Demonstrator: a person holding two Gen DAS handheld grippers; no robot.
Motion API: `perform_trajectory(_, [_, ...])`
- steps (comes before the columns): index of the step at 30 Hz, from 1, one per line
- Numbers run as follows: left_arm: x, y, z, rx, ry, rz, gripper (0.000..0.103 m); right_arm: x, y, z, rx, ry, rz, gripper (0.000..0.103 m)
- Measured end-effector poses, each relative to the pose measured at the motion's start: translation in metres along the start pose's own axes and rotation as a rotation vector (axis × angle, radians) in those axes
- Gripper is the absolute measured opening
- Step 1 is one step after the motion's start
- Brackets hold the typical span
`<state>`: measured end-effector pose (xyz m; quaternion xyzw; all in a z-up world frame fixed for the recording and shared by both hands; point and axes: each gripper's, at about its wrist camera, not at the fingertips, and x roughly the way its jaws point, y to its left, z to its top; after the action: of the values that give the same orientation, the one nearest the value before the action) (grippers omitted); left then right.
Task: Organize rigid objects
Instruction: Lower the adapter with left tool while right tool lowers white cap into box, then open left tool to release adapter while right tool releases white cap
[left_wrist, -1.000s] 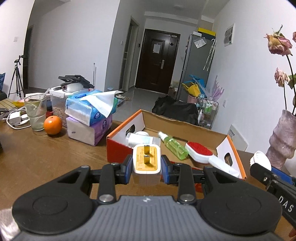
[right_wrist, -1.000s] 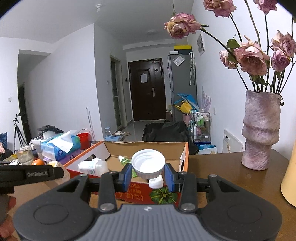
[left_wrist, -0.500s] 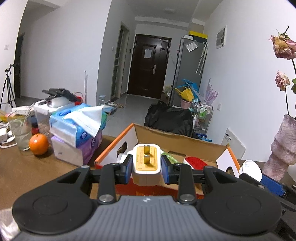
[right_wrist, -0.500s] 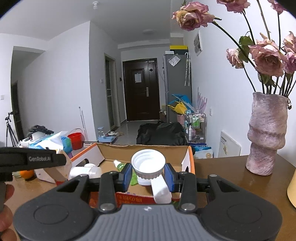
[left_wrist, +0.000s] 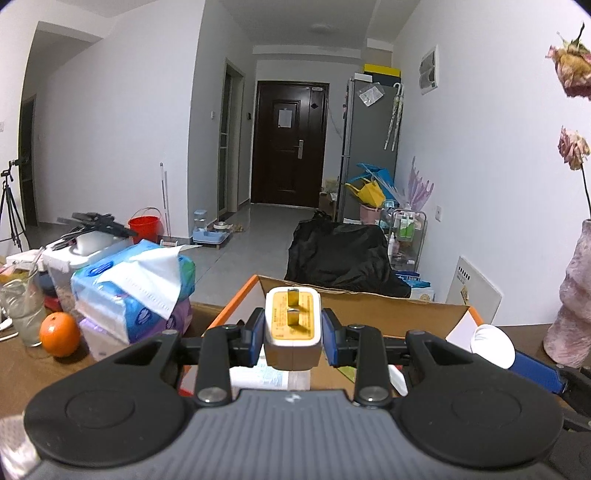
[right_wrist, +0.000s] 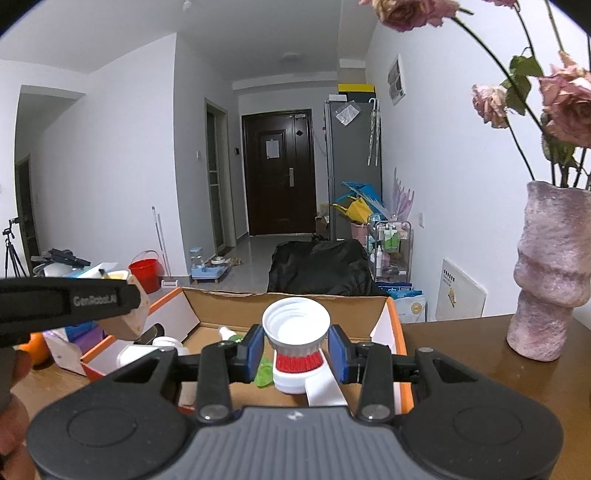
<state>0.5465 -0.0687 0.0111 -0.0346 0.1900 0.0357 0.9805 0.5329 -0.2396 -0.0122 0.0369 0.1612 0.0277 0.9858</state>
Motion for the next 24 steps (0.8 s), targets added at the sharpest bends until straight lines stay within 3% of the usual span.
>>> perform_trajectory(17, [0.053,-0.004,0.002,0.036,0.027,0.003,0.033,0.037,0.003,0.008,-0.033,0.049,-0.038,0.037])
perform_trajectory(20, [0.062,0.000,0.001,0.030,0.066,-0.017,0.034,0.041,0.000,0.008,-0.035,0.065,-0.048,0.037])
perform_trajectory(21, [0.064,0.002,0.000,0.021,0.073,-0.018,0.036,0.042,-0.001,0.008,-0.033,0.071,-0.051,0.038])
perform_trajectory(22, [0.065,0.003,0.001,0.020,0.079,-0.022,0.048,0.044,-0.003,0.008,-0.028,0.079,-0.056,0.038])
perform_trajectory(23, [0.065,0.005,0.001,0.017,0.079,-0.021,0.068,0.045,-0.005,0.009,-0.019,0.086,-0.065,0.039])
perform_trajectory(24, [0.063,0.007,0.001,0.009,0.068,-0.010,0.080,0.045,-0.006,0.009,-0.013,0.091,-0.069,0.048])
